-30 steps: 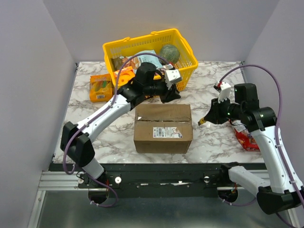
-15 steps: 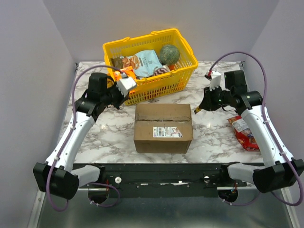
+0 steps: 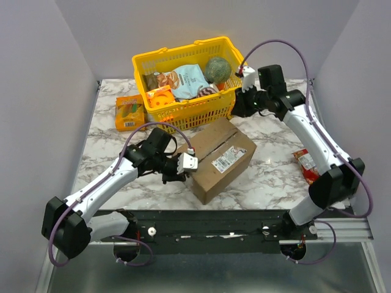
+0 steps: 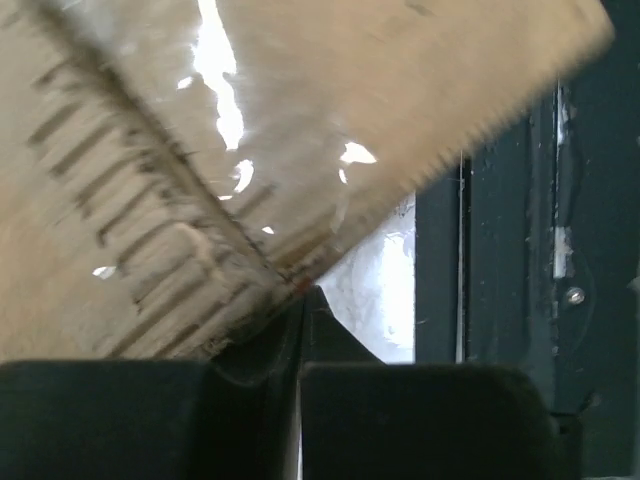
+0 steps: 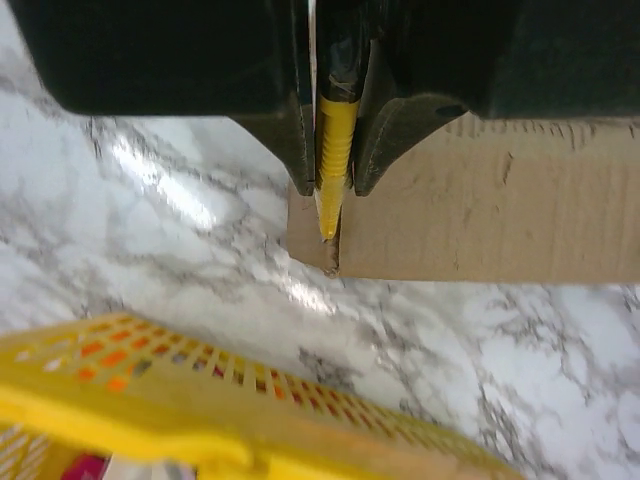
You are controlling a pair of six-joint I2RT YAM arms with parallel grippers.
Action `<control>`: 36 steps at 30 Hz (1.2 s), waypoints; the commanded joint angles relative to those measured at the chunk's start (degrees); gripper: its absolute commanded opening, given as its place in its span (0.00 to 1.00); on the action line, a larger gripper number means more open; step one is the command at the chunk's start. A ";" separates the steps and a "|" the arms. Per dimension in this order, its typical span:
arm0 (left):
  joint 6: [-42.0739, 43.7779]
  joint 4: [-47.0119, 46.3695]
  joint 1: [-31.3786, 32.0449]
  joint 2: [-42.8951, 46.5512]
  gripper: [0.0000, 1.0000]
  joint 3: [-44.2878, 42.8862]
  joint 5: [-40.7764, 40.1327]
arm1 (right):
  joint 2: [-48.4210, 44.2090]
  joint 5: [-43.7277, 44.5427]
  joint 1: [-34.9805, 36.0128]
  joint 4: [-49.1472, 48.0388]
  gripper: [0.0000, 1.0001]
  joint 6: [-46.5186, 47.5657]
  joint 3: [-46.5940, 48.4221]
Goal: Unpack the express box
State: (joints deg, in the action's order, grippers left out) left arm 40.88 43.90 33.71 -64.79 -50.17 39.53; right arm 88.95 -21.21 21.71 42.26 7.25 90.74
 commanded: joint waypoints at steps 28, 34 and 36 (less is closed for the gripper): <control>5.31 -8.14 -6.30 -8.60 0.11 -9.25 -4.58 | -20.32 2.24 -5.98 5.29 0.00 7.97 -20.88; 8.60 -10.85 1.79 -3.58 0.11 -3.09 -1.92 | -14.43 -1.46 -5.11 1.77 0.00 7.52 -15.43; 13.14 -8.68 2.23 -4.98 0.12 -5.09 0.89 | -11.35 -2.43 -3.88 1.77 0.00 7.43 -12.18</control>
State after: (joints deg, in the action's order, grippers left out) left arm 47.79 35.14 34.59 -69.91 -54.52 33.50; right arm 73.69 -18.59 15.88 47.33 15.44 72.75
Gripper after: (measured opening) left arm 0.113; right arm 0.240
